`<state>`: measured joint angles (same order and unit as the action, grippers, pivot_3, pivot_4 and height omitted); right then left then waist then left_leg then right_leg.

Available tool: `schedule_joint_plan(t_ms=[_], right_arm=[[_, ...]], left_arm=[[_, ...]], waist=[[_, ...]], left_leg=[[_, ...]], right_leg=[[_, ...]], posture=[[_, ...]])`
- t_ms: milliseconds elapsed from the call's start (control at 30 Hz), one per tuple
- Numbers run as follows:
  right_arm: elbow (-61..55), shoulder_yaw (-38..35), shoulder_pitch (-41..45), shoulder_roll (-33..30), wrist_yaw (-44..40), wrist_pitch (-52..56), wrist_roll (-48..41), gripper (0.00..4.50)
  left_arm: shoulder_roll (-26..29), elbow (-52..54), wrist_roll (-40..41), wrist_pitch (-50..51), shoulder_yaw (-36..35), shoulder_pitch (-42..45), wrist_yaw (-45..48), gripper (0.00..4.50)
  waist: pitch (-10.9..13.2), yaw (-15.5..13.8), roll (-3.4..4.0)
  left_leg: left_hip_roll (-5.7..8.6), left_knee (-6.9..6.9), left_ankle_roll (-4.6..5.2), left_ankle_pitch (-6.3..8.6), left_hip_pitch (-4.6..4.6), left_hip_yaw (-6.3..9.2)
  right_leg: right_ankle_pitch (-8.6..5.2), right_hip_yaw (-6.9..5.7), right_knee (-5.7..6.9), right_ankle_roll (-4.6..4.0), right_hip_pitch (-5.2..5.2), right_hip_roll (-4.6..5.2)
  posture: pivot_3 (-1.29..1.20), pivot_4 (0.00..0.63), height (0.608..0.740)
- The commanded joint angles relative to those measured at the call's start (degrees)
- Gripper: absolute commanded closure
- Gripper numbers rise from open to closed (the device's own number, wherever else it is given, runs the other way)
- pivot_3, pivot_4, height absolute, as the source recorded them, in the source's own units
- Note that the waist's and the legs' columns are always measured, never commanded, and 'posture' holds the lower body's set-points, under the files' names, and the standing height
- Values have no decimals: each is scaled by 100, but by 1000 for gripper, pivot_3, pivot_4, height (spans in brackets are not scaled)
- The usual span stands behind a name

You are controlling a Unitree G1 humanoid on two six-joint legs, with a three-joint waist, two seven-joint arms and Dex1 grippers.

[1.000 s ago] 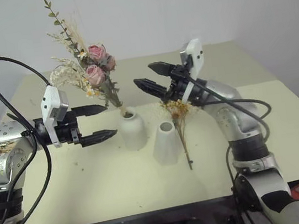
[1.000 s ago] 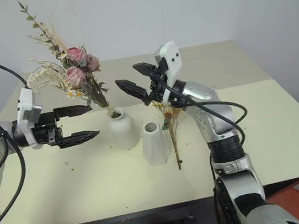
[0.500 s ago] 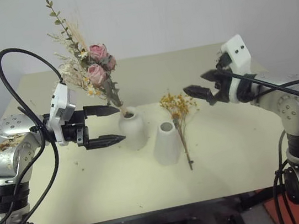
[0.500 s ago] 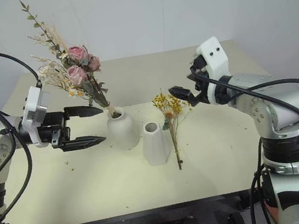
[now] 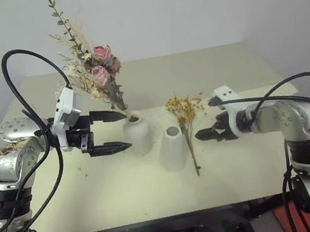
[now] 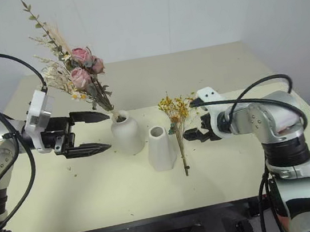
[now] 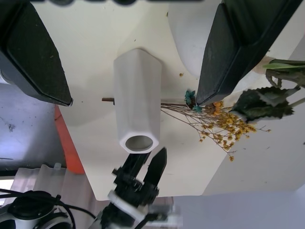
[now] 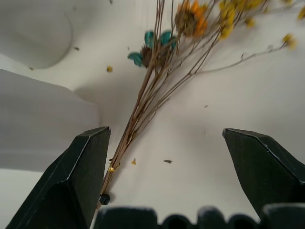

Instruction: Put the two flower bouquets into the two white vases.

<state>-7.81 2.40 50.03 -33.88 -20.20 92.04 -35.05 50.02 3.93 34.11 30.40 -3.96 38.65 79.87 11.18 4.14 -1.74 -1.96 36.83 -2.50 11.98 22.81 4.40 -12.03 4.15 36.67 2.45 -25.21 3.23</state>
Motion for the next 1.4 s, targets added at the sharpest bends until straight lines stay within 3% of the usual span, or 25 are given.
schedule_joint_plan(t_ms=[33, 433, 467, 567, 900, 1133, 1267, 1400], right_arm=[[280, 228, 303, 238, 215, 46, -32, 56], [1466, 827, 845, 998, 251, -594, 847, 56], [1558, 860, 859, 1026, 243, -693, 925, 224], [1846, 927, 907, 1074, 209, -954, 1145, 941], [2382, 769, 1126, 1094, 176, -1394, 1646, 4465], [1910, 121, 1091, 956, 201, -2366, 1777, 4465], [1365, -1117, 939, 1302, 619, -3717, 1535, 4465], [798, -2389, 781, 1651, 243, -4167, 401, 4465]], left_arm=[[30, 111, 99, 2, -59, 172, 19, 0], [53, 245, 129, 47, -130, 74, -110, 0], [54, 257, 126, 46, -142, 63, -126, 0], [73, 305, 148, 67, -184, 14, -153, 0], [89, 326, 181, 57, -205, -30, -230, 0], [35, 296, 187, 18, -155, -36, -266, 0], [23, 263, 191, 14, -135, -29, -258, 0], [30, 207, 190, 16, -117, 3, -218, 0]], waist=[[0, 1, 0], [0, -9, 0], [0, -9, 0], [0, -10, 0], [0, -4, 0], [0, -9, 1], [0, -6, 1], [0, -14, 1]], left_leg=[[0, 0, 0, 0, 1, 0], [0, 1, 0, 0, 2, 2], [0, 0, 0, 0, 2, 2], [0, 0, 0, 0, 3, 2], [0, 0, 0, 0, 2, 2], [0, 0, 0, 0, 4, 2], [0, 0, 0, 0, 5, 2], [-1, -1, 0, 0, 5, 3]], right_leg=[[0, 0, 0, 0, -1, 0], [1, -2, 1, -2, -2, 0], [1, -2, 1, -1, -2, 0], [2, -2, 0, -2, -2, 0], [2, -2, 2, -2, -3, 0], [3, -2, 1, -4, -4, 0], [3, -2, 3, -4, -7, 0], [9, -3, 3, -13, -5, 0]], posture=[[0, 150, 740], [0, 150, 740], [0, 150, 740], [0, 150, 740], [0, 150, 740], [0, 150, 740], [0, 150, 740], [0, 150, 740]])
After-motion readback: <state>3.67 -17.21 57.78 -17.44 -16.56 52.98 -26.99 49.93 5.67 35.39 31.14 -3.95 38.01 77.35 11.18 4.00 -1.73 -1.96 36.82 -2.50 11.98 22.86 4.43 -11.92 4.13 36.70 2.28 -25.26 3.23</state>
